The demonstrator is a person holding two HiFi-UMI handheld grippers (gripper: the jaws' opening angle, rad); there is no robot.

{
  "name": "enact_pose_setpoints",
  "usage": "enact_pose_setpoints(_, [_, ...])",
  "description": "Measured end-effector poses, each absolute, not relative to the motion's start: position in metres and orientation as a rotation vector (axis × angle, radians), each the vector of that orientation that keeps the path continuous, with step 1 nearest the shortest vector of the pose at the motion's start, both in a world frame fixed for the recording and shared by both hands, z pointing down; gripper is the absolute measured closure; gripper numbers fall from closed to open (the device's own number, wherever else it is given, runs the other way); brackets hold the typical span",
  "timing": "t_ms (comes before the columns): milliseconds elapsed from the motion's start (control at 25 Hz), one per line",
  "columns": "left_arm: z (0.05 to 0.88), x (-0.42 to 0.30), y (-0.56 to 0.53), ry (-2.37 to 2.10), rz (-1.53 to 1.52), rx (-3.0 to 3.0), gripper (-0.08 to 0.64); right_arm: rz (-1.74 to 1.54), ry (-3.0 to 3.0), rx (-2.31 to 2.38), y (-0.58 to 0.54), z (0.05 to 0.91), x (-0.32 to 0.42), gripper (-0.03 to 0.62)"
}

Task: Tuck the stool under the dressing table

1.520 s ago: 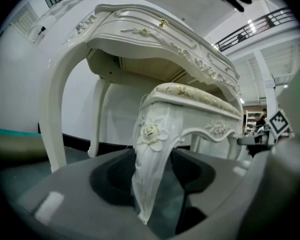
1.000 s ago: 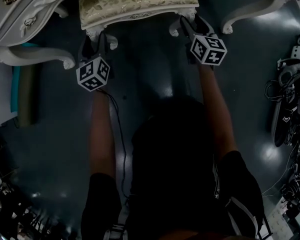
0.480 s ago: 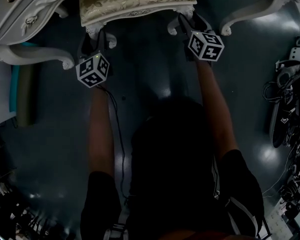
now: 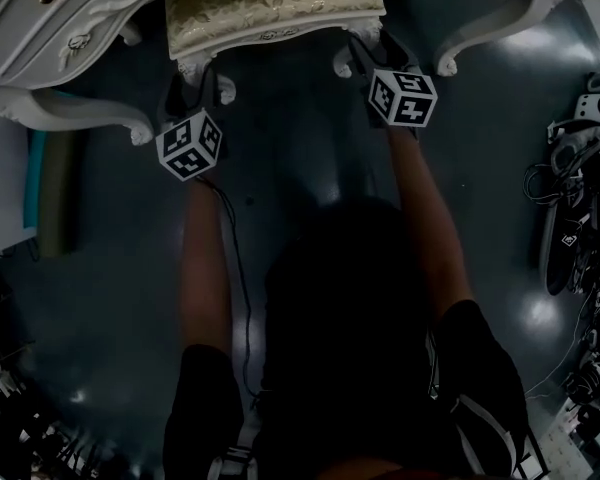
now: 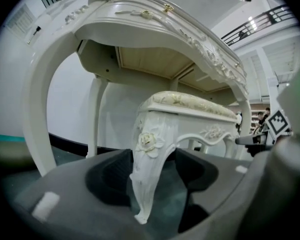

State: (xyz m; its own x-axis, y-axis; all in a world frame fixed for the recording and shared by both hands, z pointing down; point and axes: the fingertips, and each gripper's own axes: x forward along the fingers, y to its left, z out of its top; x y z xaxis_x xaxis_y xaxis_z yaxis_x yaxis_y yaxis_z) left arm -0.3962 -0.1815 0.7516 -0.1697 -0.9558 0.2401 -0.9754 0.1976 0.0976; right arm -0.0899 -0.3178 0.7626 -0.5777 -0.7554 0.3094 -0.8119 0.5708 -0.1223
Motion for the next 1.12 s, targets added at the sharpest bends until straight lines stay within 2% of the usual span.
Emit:
enact_pose_setpoints(280, [0.741,-0.397,-0.151,-2.300,0.106,1.763,0.282,0.358,-2.573,1.308,-0.289,0.759,-0.083,0.379])
enact_pose_setpoints(360, [0.740,-0.395,-0.141,-2.316,0.093,1.749,0.287,0.359,-2.558,1.287,-0.280,0.767,-0.083,0.425])
enact_pose_setpoints(520, [0.739,-0.386,-0.126,-2.332,0.065,1.733,0.349,0.382,-2.538,1.289,-0.266,0.780,-0.079,0.512])
enact_pose_setpoints(720, [0.742,-0.375,-0.116,-2.323,0.071,1.738,0.413,0.416,-2.496,1.292,-0.254,0.792,-0.073,0.592])
enact_pose_setpoints(840, [0.739,-0.369,-0.112,-2.333,0.057,1.726,0.537,0.456,-2.478,1.288,-0.251,0.796,-0.068,0.592])
enact_pose_setpoints(1120, [0.709,-0.342,-0.086,-2.232,0.122,1.706,0.552,0.587,-2.380,1.212,-0.217,0.781,-0.063,0.594])
